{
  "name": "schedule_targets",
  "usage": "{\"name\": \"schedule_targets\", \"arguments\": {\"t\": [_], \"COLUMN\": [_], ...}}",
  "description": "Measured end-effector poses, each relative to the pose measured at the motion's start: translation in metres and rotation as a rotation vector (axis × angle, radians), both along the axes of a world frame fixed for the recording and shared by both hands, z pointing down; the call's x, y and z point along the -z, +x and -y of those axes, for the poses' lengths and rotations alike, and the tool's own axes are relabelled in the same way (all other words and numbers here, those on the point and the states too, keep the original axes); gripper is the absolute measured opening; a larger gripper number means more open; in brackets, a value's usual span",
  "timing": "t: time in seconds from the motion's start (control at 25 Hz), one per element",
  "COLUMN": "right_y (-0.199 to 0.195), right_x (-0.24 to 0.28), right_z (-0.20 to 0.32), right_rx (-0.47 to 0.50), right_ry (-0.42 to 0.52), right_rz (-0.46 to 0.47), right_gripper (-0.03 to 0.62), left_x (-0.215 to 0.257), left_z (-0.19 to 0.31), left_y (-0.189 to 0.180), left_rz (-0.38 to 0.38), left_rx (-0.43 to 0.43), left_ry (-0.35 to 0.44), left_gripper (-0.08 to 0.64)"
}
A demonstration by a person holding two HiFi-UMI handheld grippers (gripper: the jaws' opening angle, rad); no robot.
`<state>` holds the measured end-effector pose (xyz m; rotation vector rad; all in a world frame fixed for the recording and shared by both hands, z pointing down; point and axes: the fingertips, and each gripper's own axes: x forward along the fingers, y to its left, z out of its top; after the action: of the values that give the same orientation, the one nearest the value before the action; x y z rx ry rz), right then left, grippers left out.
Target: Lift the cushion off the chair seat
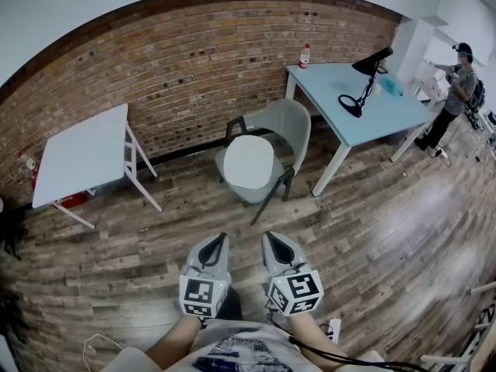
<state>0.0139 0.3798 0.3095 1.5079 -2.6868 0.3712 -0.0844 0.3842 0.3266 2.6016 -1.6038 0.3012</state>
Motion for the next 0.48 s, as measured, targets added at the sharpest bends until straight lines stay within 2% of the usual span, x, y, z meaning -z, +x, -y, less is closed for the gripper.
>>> {"name": "schedule_targets", "arguments": {"t": [0.48], "right_y": [-0.093], "right_x": [0.007], "right_z": [0.144], "right_rx": [-0.039], "right_ry": [-0.003], "right_rz": [-0.041], "right_gripper": [-0.002], "left_x": [0.012], "left_z": [0.158], "left_y": [-0.104], "left_rz": [-0.037], "left_rx": [-0.019], "left_ry": [0.007], "left_gripper": [-0.009]}}
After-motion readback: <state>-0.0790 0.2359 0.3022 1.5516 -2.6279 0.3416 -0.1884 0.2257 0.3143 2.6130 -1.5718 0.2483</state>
